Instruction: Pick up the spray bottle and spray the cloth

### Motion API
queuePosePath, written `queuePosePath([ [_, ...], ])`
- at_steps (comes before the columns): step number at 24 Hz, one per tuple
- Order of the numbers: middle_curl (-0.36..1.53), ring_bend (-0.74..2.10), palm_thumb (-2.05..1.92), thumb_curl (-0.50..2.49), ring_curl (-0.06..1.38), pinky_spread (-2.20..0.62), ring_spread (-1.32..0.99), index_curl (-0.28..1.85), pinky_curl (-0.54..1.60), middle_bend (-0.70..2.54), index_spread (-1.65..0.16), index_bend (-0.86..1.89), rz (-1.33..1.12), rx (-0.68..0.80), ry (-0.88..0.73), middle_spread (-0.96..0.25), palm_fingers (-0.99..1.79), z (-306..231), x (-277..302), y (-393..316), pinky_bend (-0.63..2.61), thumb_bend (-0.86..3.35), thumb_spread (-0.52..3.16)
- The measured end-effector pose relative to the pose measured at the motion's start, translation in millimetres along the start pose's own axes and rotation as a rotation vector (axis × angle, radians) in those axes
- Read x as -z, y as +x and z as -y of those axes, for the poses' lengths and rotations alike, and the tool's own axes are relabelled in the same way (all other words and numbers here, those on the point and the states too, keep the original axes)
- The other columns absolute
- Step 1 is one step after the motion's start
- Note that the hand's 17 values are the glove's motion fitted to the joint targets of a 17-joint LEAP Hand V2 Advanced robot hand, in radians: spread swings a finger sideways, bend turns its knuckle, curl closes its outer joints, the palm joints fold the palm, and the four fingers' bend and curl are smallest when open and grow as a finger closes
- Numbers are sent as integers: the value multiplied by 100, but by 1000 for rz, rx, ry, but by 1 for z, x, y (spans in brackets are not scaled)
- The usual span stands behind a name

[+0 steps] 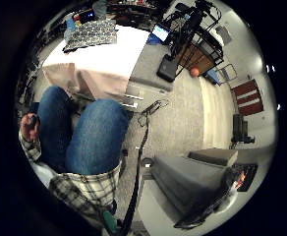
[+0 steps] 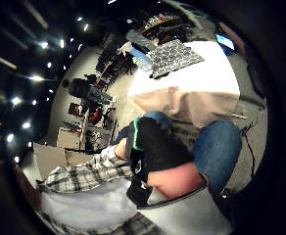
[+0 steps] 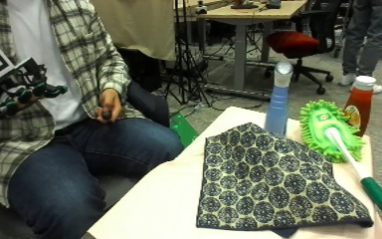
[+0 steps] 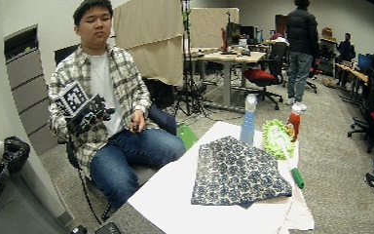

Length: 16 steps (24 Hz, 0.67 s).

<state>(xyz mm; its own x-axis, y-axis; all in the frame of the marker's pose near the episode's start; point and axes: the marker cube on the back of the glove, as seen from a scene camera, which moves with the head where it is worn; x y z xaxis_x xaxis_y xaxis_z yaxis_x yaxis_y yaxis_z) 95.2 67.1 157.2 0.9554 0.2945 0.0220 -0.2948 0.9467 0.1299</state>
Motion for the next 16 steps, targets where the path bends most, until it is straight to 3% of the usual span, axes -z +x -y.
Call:
queuePosePath([
  [11, 24, 24, 65, 51, 22, 12, 2, 36, 31, 22, -30, 26, 84, 42, -49, -5, 14, -124, -54, -2, 18, 17, 124],
  [16, 26, 25, 71, 53, 24, 13, 2, 36, 31, 22, -31, 24, 119, 7, -69, -4, 16, -145, -89, 9, 18, 19, 126],
])
